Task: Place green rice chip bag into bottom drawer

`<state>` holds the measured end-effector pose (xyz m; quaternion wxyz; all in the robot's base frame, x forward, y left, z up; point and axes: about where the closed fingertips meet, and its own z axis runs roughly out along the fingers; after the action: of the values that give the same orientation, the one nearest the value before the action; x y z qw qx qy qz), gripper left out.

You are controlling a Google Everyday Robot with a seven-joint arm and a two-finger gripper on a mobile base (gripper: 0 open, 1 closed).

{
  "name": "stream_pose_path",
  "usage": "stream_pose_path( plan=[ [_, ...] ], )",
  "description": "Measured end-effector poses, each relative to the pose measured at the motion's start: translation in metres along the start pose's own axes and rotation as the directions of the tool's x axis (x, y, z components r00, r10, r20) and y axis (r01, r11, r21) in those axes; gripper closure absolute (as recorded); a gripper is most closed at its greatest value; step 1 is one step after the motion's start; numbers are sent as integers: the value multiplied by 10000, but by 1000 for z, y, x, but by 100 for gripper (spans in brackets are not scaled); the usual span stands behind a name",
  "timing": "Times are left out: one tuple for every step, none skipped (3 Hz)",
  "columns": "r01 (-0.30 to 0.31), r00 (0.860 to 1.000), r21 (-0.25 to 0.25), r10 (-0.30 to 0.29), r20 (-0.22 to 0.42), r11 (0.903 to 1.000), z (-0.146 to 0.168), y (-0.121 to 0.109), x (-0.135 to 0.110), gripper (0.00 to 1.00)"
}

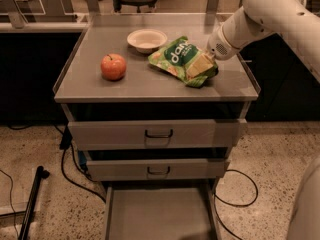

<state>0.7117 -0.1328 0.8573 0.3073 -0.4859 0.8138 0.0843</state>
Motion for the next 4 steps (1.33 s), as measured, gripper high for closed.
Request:
stream_pose_path(
  plan=[
    [10,10000,-7,-10,-8,10000,-2,0,-2,100],
    [50,10000,-44,-49,86,10000,-13,6,6,100],
    [130,9992,-11,-129,368,9999,-34,16,13,100],
    [297,9962,81,-302,811,9995,-63,30,18,100]
  ],
)
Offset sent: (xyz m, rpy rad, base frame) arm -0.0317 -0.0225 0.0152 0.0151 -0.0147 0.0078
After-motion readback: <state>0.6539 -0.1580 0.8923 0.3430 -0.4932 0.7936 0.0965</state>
